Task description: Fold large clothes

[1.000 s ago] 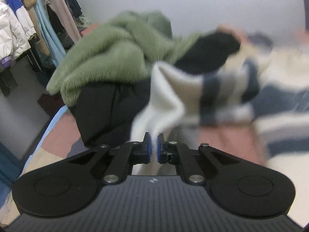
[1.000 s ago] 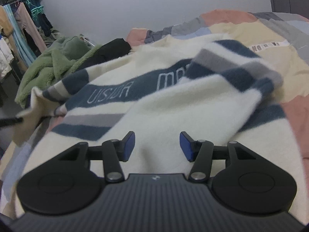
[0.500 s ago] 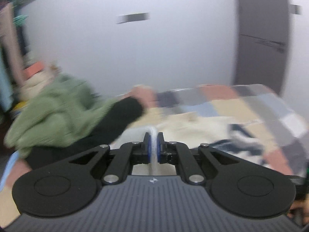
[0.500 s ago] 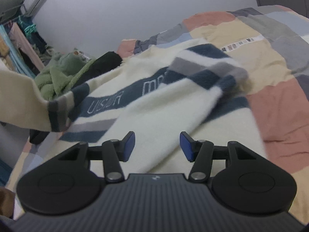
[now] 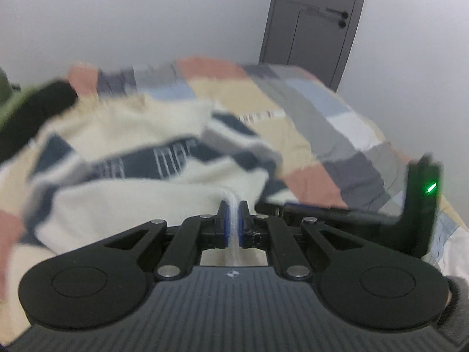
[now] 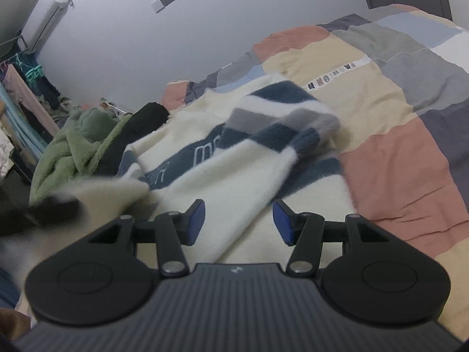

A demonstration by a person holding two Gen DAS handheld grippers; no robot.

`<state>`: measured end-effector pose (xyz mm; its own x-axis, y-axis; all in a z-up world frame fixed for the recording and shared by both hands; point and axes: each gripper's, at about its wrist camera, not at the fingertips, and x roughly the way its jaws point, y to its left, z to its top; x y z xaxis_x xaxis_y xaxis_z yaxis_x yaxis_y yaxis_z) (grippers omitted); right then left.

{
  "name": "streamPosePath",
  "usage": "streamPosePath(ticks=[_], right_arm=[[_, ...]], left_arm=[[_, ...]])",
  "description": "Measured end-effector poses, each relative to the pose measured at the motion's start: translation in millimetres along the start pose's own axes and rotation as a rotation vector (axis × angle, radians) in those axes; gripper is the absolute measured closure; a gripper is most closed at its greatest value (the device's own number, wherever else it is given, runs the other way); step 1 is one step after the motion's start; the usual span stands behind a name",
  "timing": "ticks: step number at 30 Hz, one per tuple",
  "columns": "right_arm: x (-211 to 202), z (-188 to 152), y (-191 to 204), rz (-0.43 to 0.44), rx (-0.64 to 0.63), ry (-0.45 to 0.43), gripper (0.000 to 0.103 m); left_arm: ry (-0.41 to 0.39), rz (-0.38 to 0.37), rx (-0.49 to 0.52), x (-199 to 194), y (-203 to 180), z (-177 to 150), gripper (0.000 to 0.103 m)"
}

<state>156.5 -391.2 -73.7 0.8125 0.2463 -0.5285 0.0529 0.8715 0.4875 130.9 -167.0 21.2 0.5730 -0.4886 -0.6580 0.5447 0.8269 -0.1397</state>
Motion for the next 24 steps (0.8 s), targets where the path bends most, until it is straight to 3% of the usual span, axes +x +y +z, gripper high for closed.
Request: streamPosePath(ticks=[4,5,6,8,11,14,17,20,24], right_arm=[[0.1,-0.7,-2.4,0.008,0.009,0.005,0.048],[-0.1,-0.9,-2.7,0.011,0.01,0.006,0.048],[0.3,-0.9,-2.8,0.015,0.013,0.007,0.048],[1.1,-1.3,-3.2,0.024,0.021,0.011,0.048],[3.4,-2.0,-4.5,0.045,0.042,0.024,0.048],[6.5,-3.4,-5.4,0.08,0.067,0.052,0.048],[10.1,-6.2,-3.3,0.088,0.068,0.081,0.046],[10.6,-11.7,-3.4,0.127,0.089,0.115,0.034],[7.5,-19.9,1.2,0.098,0.056,0.136,0.034]], left_arm=[[0.053,-0.068,-0.051,24.8,25.1,-22.1,0.09],[0.067,-0.083,-0.062,26.6,29.8,-25.5,0.077],[0.073,-0.092,-0.074,28.3,35.8,-29.3,0.054],[0.055,-0.097,-0.094,26.8,51.2,-35.0,0.037],[0.038,-0.119,-0.126,17.8,74.2,-42.1,0.035],[0.017,-0.077,-0.186,7.8,107.5,-50.3,0.034],[0.0,-0.013,-0.305,6.9,153.9,-61.8,0.034],[-0.027,0.055,-0.427,10.8,202.1,-72.2,0.034],[-0.046,0.103,-0.585,21.9,253.0,-79.7,0.034]])
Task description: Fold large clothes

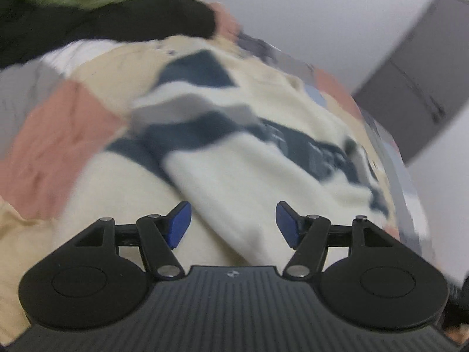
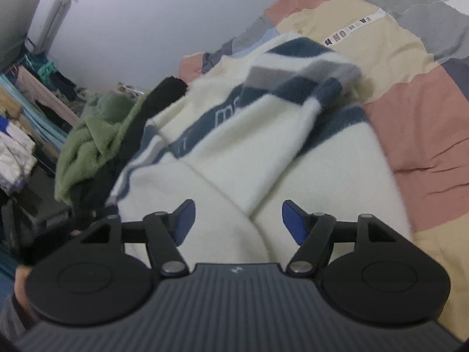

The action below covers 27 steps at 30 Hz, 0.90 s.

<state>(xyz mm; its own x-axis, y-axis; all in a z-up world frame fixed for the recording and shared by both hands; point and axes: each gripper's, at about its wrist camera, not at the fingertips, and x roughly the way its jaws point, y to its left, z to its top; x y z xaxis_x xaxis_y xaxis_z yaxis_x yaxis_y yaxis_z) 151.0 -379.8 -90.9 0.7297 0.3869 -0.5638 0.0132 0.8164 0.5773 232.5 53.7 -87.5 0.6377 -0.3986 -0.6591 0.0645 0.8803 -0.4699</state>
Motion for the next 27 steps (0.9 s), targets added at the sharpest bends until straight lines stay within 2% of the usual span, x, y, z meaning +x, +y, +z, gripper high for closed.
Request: streamPosePath(ticks=[3,6,10,12,13,14,15,18,22,25,27], right_arm=[[3.2,-4.1,1.9,-0.048,-0.029,0.02,0.034],[8.7,-12.0,2.1,-0.056,-0.065,0.059,0.035],[22.0,-24.3,7.1,-0.076,-0.114,0.11,0.036],[29.0,-30.6,16.3,-0.1,-0.182,0.129,0.044],[31.0,-32.7,21.6,-0.104,-0.212,0.132,0.049],[32.2,-34.9,26.3,-0.099,-0.233,0.135,0.063],[32.5,-35.9,29.2,-0.093,-0.242,0.139,0.074],[26.7,-33.7,38.3,-0.127,-0.298,0.098,0.092],[8.1,-17.2,49.9,-0.037,-0.285,-0.007,0.093],[3.1,-9.1,66.0,0.002,-0.319,-0.081,0.093],[11.9,-6.7,73.0,0.011,-0.338,-0.08,0.093]], left_arm=[[-0.019,-0.009,-0.069,17.3,19.1,10.7,0.034],[-0.034,-0.064,-0.131,33.3,30.6,19.4,0.035],[-0.073,-0.119,-0.142,46.6,31.8,21.9,0.039],[-0.08,-0.122,-0.167,57.7,31.9,24.4,0.063],[-0.079,-0.131,-0.188,60.9,32.3,25.1,0.069],[-0.085,-0.139,-0.193,63.8,32.4,26.9,0.078],[-0.097,-0.147,-0.188,65.1,32.5,28.1,0.083],[-0.138,-0.196,-0.188,58.0,34.5,30.9,0.087],[-0.217,-0.252,-0.246,35.1,47.9,42.6,0.088],[-0.251,-0.264,-0.273,25.7,64.1,54.0,0.088],[-0.263,-0.234,-0.278,25.0,74.5,58.0,0.087]])
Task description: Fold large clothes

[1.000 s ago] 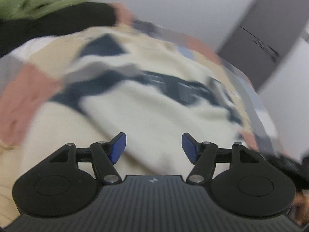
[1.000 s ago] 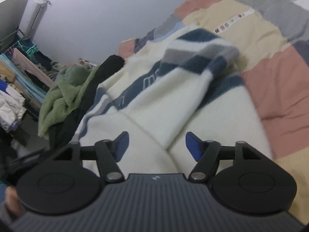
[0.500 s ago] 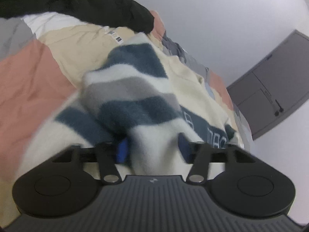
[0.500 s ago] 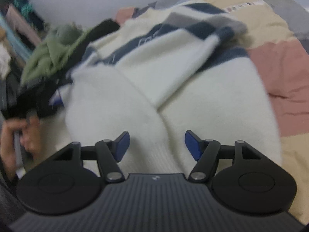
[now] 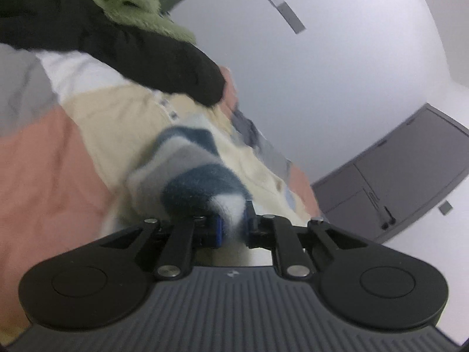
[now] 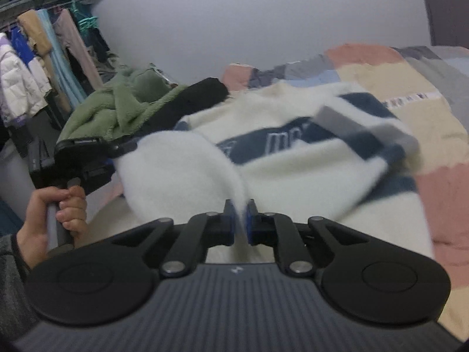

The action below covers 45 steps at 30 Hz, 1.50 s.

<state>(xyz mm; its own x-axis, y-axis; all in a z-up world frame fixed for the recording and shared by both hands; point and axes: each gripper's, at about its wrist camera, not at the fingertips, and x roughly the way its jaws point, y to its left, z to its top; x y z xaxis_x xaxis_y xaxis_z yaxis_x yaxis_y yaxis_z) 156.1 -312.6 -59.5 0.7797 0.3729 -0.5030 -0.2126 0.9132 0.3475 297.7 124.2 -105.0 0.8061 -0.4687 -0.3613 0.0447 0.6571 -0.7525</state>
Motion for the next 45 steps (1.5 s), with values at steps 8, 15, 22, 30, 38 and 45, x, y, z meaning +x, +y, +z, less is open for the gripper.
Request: streamPosePath(ticks=[8,15,22,30,38,45], right_arm=[[61.9,-20.7,-12.2,-0.098,-0.023,0.184,0.094],[57.7,-19.4,-17.6,-0.081,0.007,0.168,0.094],[38.3,-17.8,-8.3,-0.071,0.013,0.125,0.09],[12.6,-15.5,-0.3,-0.015,0.03,0.055,0.054],[16.2,-19.0,7.6,-0.001,0.003,0.069,0.068],[40.8,-29.4,8.4,-0.042,-0.038,0.162,0.072]], left_arm=[[0.035,0.191,0.068,17.7,17.4,-0.2,0.087],[0.038,0.272,0.156,13.4,4.5,-9.0,0.073],[0.022,0.332,0.284,-17.6,-28.8,-28.7,0.058],[0.082,0.223,0.488,-44.6,-79.3,-79.2,0.058],[0.182,0.179,0.59,-26.9,-100.7,-120.4,0.058],[0.265,0.224,0.635,0.3,-93.3,-138.3,0.058]])
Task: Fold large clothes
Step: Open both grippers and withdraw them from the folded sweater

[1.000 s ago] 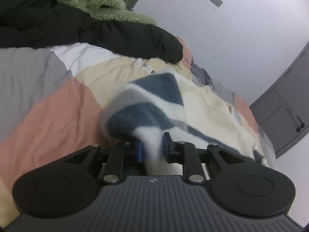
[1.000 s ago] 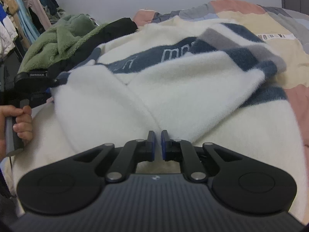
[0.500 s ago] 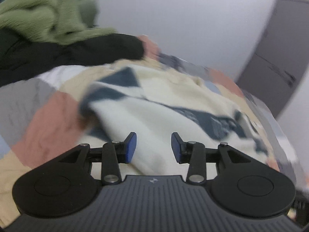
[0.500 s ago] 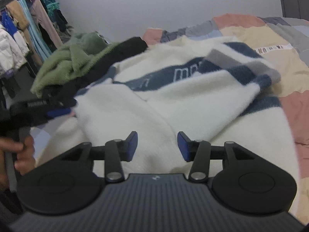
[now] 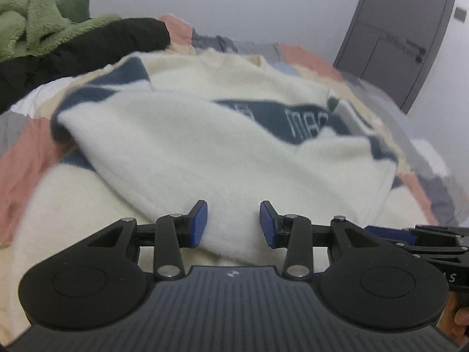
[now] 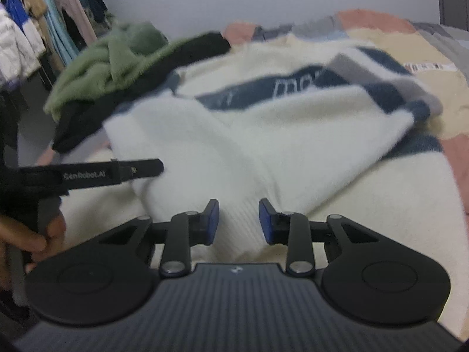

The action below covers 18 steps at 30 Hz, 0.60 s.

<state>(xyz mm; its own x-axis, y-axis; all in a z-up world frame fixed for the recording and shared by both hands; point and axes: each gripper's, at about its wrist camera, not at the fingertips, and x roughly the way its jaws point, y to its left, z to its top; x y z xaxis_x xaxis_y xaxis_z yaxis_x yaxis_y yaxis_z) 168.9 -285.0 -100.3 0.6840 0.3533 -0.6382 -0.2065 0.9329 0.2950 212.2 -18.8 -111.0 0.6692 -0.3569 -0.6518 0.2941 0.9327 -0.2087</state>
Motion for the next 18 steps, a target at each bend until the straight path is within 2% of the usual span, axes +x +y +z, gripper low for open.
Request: streamPosePath(ticks=[7,13,15,18], right_arm=[[4.5,-1.6,-5.6,0.009,0.017,0.01,0.073],[-12.0,-1.3,-12.8,0.0,0.052,0.009,0.069],[-24.9,-3.1,-17.3,-0.061,0.06,-0.004,0.051],[-47.4,-4.3,-30.2,-0.135,0.112,-0.042,0.04]], left_arm=[[0.021,0.011,0.015,6.0,0.2,0.3,0.058],[0.02,0.005,-0.003,-19.2,3.6,1.7,0.058],[0.011,0.0,-0.015,-34.3,7.2,0.8,0.056],[-0.015,0.01,-0.052,-63.7,16.6,-3.1,0.05]])
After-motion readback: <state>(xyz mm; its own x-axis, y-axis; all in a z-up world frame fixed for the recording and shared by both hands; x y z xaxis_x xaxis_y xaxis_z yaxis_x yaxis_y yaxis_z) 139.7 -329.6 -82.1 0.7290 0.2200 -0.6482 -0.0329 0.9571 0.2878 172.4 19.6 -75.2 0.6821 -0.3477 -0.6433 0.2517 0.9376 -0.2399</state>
